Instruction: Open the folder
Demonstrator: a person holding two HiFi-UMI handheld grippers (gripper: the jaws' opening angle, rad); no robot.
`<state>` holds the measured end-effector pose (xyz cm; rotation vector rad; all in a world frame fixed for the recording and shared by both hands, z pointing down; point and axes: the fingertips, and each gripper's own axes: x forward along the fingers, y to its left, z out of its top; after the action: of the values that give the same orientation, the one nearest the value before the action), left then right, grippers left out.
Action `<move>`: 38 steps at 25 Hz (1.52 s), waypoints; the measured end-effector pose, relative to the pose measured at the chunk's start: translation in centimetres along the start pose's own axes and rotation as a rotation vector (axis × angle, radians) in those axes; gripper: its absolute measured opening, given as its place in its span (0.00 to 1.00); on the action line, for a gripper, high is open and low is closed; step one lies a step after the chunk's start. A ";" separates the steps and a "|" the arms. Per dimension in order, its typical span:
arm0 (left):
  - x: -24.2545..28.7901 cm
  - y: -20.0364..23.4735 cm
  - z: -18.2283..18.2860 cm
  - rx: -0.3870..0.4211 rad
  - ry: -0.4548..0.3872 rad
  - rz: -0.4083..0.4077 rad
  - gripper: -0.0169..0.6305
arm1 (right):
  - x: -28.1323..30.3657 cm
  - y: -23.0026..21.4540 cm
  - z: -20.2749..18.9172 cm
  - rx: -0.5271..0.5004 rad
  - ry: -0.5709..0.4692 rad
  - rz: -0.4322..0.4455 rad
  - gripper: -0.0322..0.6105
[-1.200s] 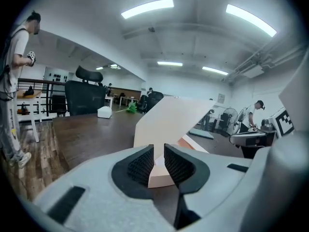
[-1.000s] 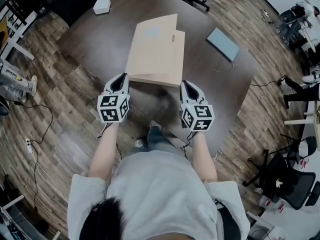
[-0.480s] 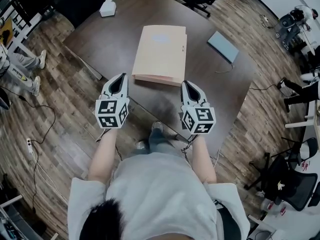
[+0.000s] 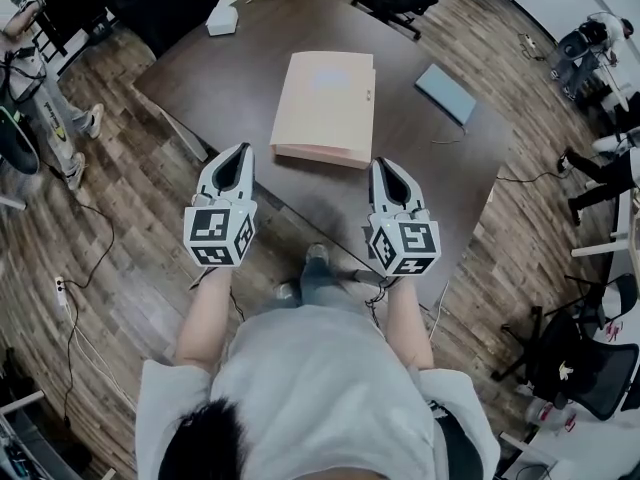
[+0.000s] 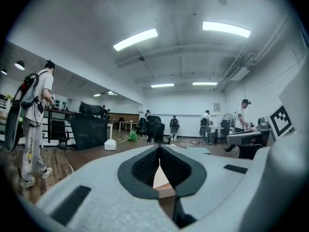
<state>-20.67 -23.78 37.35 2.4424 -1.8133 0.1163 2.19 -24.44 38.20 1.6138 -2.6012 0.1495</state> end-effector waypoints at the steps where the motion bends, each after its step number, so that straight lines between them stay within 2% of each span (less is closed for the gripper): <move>1: -0.3 0.0 0.4 -0.002 -0.010 0.001 0.04 | -0.3 0.2 0.3 -0.007 -0.006 0.000 0.07; 15: -3.8 -0.1 4.1 -0.016 -0.096 0.014 0.04 | -3.6 1.0 3.5 -0.034 -0.078 -0.025 0.07; 26: -6.0 -1.2 6.6 0.060 -0.173 0.022 0.04 | -5.7 1.8 5.7 -0.062 -0.140 -0.020 0.07; 38: -7.8 -1.5 7.3 0.054 -0.196 0.032 0.04 | -7.6 2.7 7.0 -0.064 -0.192 -0.020 0.07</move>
<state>-21.51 -16.84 29.11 2.5426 -1.9509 -0.0762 3.06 -17.37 30.23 1.7099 -2.6951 -0.0944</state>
